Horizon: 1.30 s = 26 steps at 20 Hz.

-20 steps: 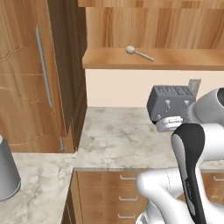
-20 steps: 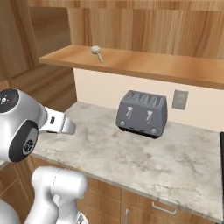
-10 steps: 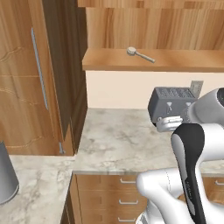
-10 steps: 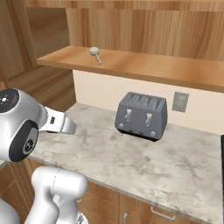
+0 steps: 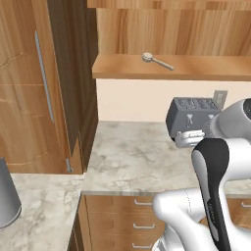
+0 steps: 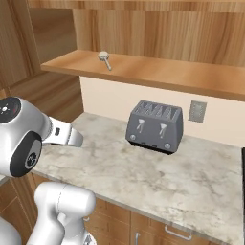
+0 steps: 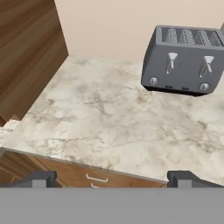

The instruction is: Locate and retrieve the dish brush and dish brush from the cabinet. Place them next to the sink.

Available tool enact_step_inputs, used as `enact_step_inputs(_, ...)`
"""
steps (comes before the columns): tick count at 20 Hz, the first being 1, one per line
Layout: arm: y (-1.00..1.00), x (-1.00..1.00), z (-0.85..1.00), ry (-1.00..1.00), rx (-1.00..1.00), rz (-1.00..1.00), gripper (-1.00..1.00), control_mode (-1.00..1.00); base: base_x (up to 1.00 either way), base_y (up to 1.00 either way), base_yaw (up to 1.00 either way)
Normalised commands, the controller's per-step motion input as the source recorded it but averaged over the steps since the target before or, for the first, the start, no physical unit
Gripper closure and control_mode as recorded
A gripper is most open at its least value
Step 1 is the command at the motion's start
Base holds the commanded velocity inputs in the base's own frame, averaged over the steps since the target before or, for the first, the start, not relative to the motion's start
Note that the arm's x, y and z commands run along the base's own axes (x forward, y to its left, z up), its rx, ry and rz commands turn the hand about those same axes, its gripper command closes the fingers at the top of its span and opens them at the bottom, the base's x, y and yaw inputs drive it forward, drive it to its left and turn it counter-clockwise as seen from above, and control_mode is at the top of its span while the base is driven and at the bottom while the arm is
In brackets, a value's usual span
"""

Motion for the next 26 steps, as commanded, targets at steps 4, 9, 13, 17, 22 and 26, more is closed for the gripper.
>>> enact_step_inputs(4,0.00,0.00,0.00,0.00,0.00,0.00,-1.00,1.00,0.00,0.00,0.00)
enact_step_inputs(9,0.00,-0.02,0.00,0.00,0.00,0.00,-1.00,-1.00,-0.01,0.00,0.00)
enact_step_inputs(13,0.02,-0.26,0.26,-0.05,-0.02,0.02,-1.00,-1.00,0.00,0.00,0.00)
enact_step_inputs(17,-0.01,-0.08,0.35,-0.05,-0.04,0.04,-1.00,-1.00,0.00,0.00,0.00)
enact_step_inputs(22,-0.04,0.01,0.37,-0.01,-0.05,0.05,-1.00,-1.00,0.00,0.00,0.00)
enact_step_inputs(26,-0.09,0.22,0.31,-0.03,-0.09,0.09,-1.00,-1.00,0.00,0.00,0.00)
